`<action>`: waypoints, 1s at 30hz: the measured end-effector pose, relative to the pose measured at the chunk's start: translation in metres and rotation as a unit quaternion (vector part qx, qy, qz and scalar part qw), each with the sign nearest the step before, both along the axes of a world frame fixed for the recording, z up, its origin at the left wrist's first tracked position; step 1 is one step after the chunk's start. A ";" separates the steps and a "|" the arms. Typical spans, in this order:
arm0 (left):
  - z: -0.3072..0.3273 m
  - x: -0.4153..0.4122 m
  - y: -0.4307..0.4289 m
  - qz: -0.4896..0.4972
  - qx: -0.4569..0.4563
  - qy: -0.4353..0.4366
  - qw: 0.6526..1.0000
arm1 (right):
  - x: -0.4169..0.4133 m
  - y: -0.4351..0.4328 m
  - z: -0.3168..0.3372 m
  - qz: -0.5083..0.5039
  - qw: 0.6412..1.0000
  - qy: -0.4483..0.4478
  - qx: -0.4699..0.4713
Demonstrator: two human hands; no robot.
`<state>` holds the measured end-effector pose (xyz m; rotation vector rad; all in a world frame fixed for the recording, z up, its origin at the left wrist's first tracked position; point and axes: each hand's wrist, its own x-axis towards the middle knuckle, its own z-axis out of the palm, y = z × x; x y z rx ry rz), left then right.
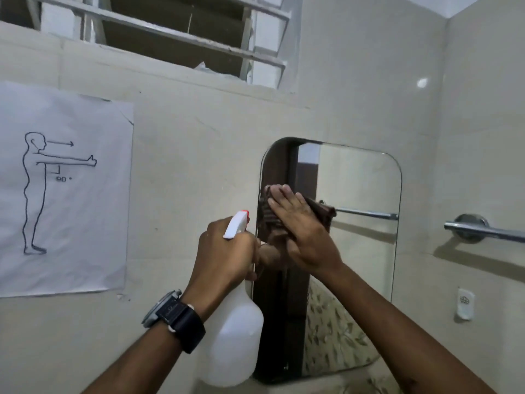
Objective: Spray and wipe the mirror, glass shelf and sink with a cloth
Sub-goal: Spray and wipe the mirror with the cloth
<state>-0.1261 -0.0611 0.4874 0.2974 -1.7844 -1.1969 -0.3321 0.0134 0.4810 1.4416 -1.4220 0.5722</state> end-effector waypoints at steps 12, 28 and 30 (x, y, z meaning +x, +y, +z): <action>-0.023 0.004 -0.016 -0.026 0.043 -0.010 0.999 | 0.027 -0.013 -0.041 0.022 0.997 -0.069 -0.008; -0.025 0.007 -0.023 -0.021 0.052 -0.026 0.998 | -0.010 0.011 -0.082 0.025 0.998 -0.040 -0.028; -0.024 0.007 -0.023 -0.023 0.047 -0.029 0.998 | -0.024 0.013 -0.075 0.046 0.964 -0.195 -0.175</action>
